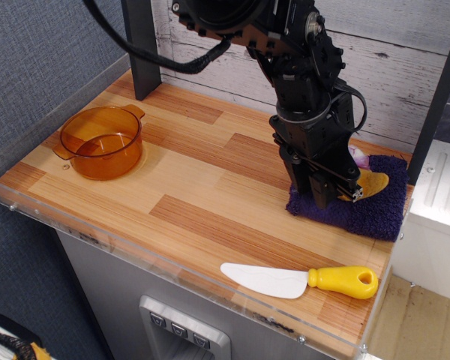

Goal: Place the vegetable on the purple cloth.

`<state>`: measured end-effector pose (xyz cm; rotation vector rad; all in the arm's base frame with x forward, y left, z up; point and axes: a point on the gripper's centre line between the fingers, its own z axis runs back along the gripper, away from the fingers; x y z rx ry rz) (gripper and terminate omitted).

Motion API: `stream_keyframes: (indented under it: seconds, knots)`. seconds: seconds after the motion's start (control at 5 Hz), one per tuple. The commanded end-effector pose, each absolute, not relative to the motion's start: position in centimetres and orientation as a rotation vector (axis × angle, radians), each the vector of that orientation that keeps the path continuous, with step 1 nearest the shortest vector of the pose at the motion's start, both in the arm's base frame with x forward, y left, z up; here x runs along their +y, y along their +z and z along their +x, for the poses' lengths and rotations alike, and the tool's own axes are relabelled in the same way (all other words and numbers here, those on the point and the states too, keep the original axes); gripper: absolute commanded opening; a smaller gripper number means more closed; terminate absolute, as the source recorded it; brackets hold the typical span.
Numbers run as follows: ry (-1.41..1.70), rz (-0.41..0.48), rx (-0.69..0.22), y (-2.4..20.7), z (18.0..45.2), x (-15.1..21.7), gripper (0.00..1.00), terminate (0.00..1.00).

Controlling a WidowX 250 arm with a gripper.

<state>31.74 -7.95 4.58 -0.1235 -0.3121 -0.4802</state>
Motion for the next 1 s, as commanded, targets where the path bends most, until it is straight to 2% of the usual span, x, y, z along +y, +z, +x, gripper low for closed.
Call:
stream_keyframes:
  seconds: [0.0,0.2,0.6,0.8]
  knots:
    - [-0.465,-0.116,-0.349,5.9,30.9,-8.2,1.0,0.0]
    - [-0.454,-0.115,-0.402,7.1,30.6,-7.9,1.0,0.0]
    - [-0.454,-0.063,-0.633,13.8,30.0,-7.6,1.0,0.0]
    - [-0.42,-0.004,-0.706,16.6,28.7,-7.0,1.0,0.0]
